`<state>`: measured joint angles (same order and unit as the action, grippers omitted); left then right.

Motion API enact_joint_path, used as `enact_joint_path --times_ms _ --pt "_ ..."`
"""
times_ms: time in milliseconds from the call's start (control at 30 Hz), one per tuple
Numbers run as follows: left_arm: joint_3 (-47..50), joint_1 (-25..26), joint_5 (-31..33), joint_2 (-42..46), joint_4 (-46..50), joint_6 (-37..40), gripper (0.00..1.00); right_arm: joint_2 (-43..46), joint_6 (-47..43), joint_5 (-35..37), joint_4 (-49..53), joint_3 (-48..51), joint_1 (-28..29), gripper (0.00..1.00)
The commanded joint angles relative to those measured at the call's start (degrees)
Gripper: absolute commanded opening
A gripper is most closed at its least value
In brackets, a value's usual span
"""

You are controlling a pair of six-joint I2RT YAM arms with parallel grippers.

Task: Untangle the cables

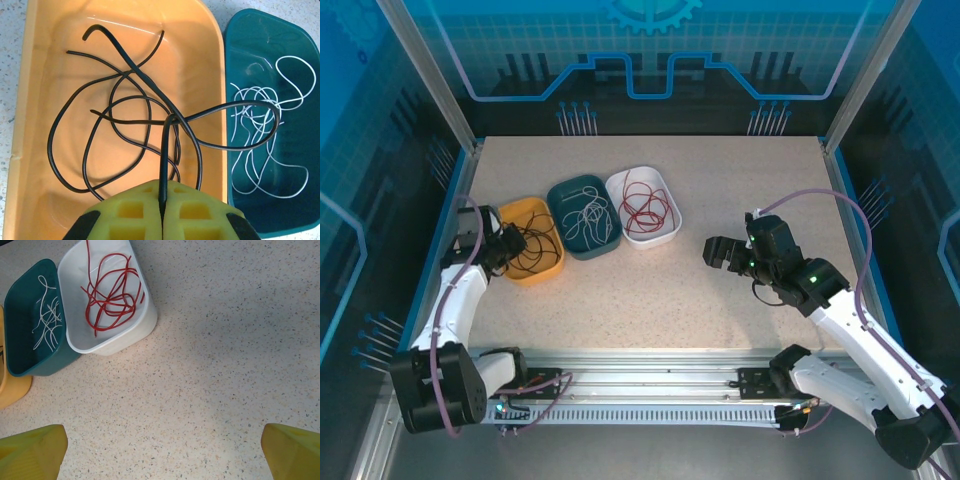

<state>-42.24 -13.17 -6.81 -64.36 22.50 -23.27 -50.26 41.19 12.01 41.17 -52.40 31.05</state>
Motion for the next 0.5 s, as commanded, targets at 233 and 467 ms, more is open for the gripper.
enact_joint_path --times_ms 233,467 --pt "2.6 -2.1 -0.4 -2.0 -4.4 -4.8 0.0 -0.5 0.9 1.0 1.0 -1.9 -0.6 1.0" --pt "3.4 -2.6 -1.1 -4.3 -6.5 -5.5 0.04 -0.6 1.0 1.0 1.1 -1.9 -0.7 1.0"
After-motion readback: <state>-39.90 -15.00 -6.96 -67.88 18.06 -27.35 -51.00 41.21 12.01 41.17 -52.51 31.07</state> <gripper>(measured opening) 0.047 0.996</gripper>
